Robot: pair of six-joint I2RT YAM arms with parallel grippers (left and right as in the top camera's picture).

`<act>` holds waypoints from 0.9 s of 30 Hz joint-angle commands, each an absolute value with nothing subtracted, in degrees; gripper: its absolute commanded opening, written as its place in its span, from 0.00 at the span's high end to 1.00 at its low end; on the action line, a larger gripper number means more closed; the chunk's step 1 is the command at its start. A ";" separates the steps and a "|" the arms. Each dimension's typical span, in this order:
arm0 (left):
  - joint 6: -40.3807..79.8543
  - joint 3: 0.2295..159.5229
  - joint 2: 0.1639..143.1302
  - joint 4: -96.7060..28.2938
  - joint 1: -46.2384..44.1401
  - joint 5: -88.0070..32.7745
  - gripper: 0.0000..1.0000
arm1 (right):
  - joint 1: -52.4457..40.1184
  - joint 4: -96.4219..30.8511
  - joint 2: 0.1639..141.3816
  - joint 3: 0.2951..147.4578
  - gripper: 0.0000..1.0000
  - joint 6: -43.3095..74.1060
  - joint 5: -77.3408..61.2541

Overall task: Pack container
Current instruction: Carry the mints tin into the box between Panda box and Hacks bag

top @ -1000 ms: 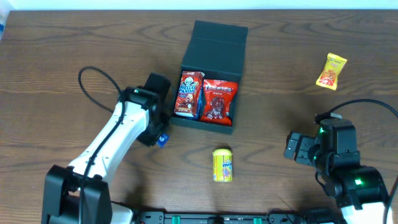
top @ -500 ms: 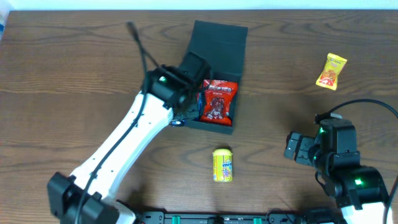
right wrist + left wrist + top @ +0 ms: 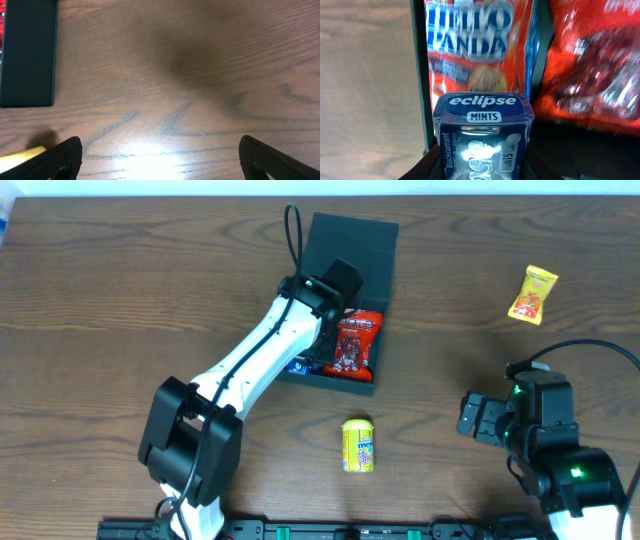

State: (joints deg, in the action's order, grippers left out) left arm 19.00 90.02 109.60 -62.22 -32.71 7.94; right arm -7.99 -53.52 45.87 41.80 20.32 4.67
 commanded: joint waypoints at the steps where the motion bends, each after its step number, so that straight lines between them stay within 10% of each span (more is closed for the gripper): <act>1: 17.74 91.74 110.50 -60.95 -31.68 9.43 0.94 | -7.57 -53.60 45.71 41.89 0.01 19.66 4.89; 27: 15.25 90.48 113.25 -57.95 -30.92 7.90 0.94 | -7.57 -53.60 45.71 41.89 0.01 19.66 4.91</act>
State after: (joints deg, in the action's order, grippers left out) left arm 16.03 90.67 111.37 -57.08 -31.07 7.90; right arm -7.99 -53.54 45.87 41.80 20.32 4.67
